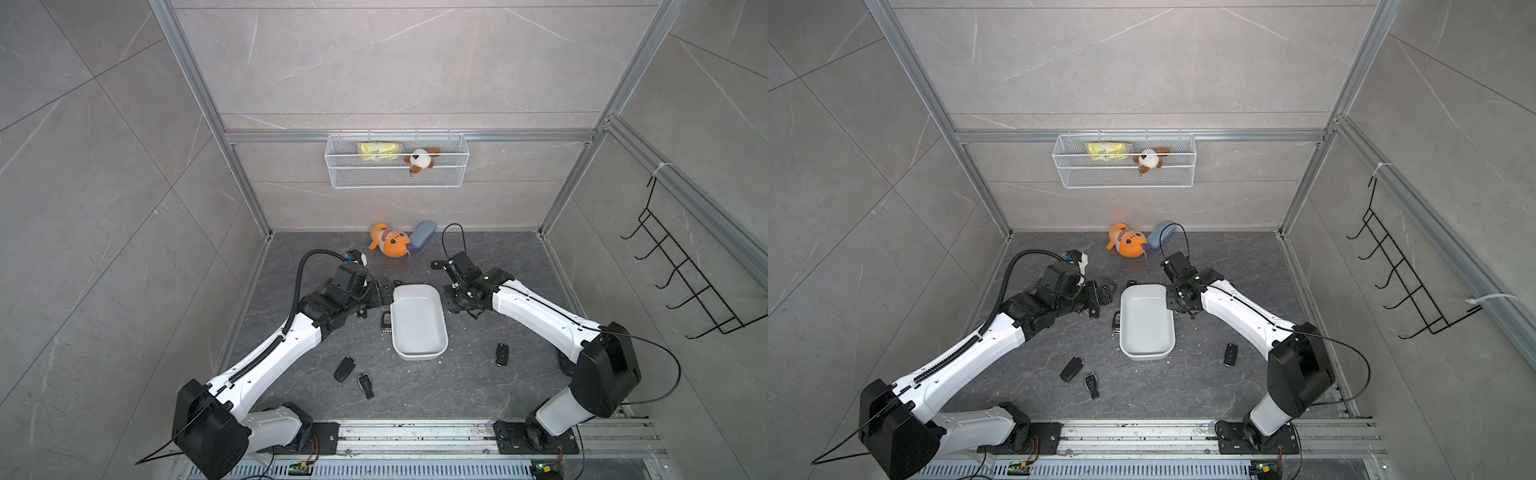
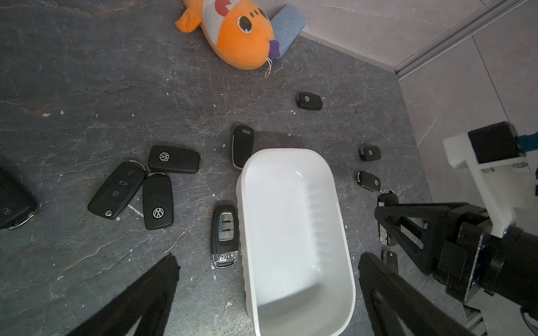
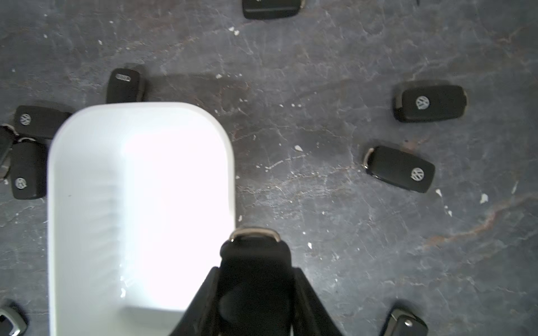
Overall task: Place the car key into the storage box
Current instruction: Place the car key in the storage box.
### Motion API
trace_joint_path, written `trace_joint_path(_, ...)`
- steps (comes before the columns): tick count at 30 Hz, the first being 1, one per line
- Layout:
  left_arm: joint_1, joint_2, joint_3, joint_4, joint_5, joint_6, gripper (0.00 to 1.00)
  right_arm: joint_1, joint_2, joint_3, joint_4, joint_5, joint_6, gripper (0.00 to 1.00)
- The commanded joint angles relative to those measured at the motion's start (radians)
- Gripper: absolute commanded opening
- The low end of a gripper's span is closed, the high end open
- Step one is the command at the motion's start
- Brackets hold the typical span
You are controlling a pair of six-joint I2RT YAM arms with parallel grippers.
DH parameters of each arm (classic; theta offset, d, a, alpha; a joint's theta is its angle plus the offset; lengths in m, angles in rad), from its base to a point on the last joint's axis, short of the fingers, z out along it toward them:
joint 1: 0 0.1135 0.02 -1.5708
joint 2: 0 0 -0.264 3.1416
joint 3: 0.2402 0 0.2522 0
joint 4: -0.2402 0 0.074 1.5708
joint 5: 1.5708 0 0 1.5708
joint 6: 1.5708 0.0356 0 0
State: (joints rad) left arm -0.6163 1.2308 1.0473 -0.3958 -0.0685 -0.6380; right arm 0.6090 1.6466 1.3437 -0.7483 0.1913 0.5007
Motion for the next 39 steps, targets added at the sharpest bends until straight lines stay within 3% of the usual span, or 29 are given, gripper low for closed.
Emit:
trace_joint_path(1,0.004,-0.043,-0.025,0.034,0.021,-0.039,1.00,0.035,0.078,0.068,-0.033,0.017,-0.010,0.36)
trace_joint_path(20,0.004,-0.166,-0.108,-0.018,-0.037,-0.069,1.00,0.095,0.465,0.322,-0.013,0.105,0.035,0.37)
trace_joint_path(39,0.004,-0.162,-0.095,-0.035,-0.056,-0.061,1.00,0.074,0.565,0.329,-0.008,0.154,0.032,0.38)
